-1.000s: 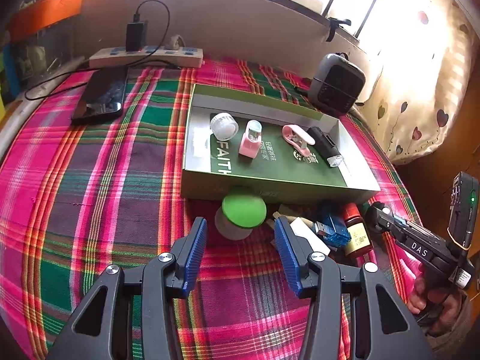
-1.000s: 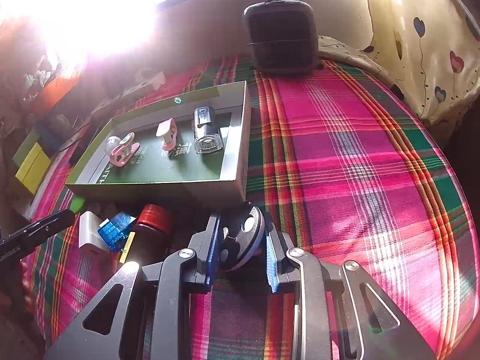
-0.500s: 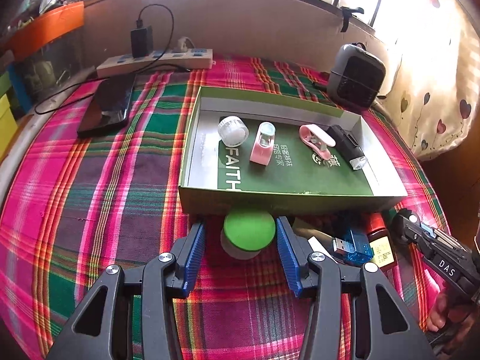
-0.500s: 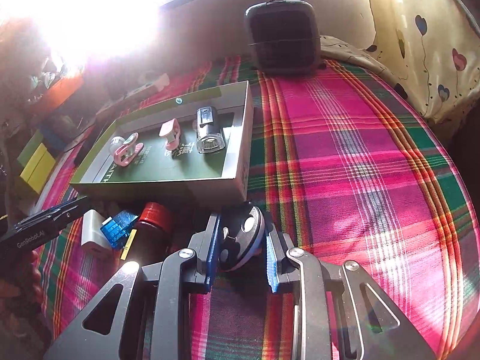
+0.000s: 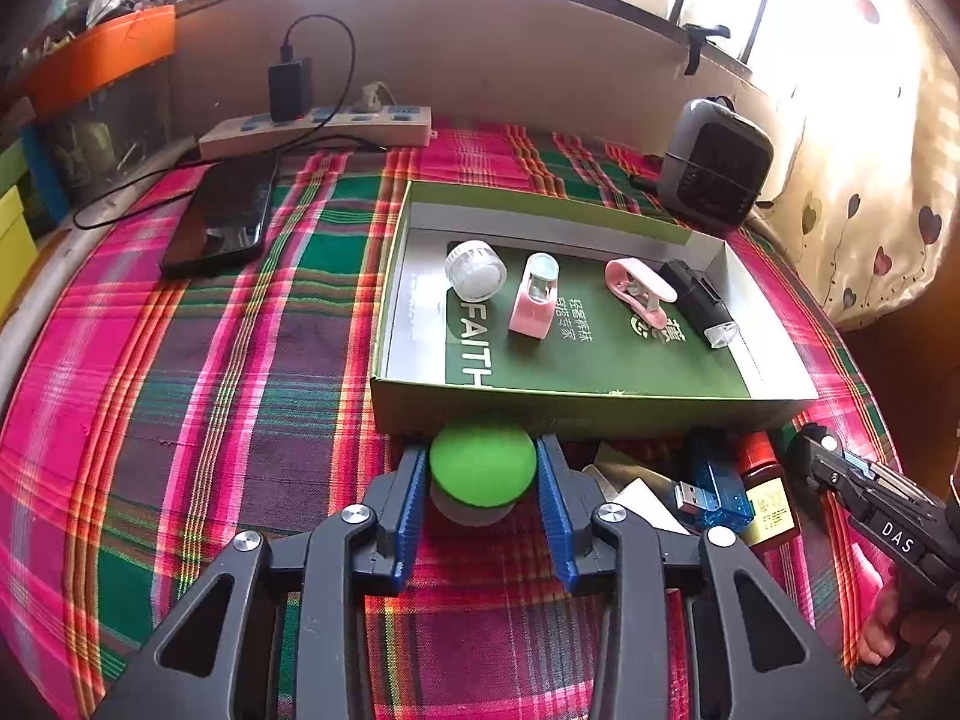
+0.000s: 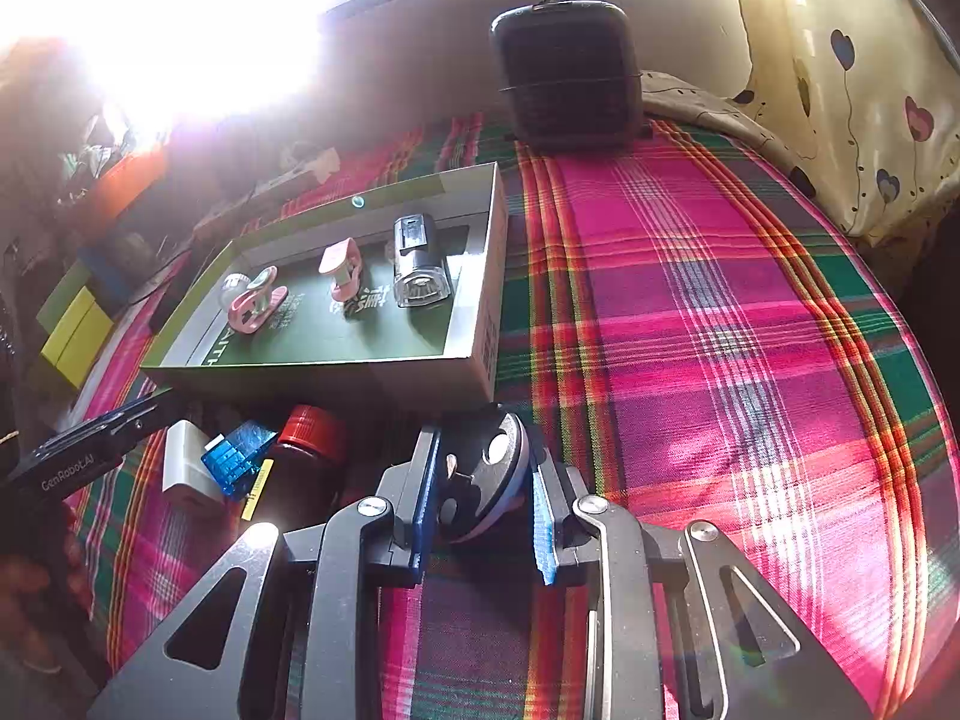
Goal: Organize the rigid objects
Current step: 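Grasp the green round-topped holder with the left gripper while the right gripper grasps the black round disc, then carry the green holder and black disc over the white tray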
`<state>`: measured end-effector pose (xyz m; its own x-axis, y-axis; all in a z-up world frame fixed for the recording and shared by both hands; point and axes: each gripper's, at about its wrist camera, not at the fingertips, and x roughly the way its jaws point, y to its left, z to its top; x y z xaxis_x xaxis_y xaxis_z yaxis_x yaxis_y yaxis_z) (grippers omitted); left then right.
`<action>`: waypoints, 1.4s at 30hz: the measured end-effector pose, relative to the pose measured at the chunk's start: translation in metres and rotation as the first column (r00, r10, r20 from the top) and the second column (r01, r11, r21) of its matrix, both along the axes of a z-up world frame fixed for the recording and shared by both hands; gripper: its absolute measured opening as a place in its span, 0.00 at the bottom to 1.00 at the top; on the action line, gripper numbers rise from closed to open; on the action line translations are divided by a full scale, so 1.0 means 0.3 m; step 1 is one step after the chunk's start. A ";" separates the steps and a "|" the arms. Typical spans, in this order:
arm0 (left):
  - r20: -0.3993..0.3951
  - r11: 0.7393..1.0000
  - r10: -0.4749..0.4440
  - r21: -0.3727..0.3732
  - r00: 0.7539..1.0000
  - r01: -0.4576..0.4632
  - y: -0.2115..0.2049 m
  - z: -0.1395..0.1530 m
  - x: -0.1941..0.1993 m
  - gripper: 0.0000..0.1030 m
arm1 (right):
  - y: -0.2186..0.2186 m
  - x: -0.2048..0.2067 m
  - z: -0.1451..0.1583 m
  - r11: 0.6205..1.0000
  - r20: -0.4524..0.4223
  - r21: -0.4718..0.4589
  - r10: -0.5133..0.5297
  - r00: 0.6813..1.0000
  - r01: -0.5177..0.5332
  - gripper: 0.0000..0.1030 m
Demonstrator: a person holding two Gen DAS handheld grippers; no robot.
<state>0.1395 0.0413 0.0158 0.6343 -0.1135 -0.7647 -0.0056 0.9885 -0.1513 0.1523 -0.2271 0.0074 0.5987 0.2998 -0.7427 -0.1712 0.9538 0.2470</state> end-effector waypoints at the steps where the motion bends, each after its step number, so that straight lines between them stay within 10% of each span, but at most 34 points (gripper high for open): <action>1: 0.003 1.000 -0.001 0.002 1.000 0.001 0.000 0.000 -0.002 0.31 | 0.000 0.000 0.000 1.000 0.000 -0.002 0.000 1.000 0.000 0.26; 42: 0.069 0.999 -0.023 -0.033 0.997 0.025 0.050 0.102 -0.066 0.31 | -0.004 -0.049 0.064 1.000 0.040 -0.016 -0.006 0.999 0.006 0.26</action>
<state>0.1196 0.0565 0.0464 0.6817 -0.1541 -0.7152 0.0295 0.9826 -0.1835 0.1376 -0.2284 0.0267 0.6297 0.2843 -0.7229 -0.1749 0.9586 0.2247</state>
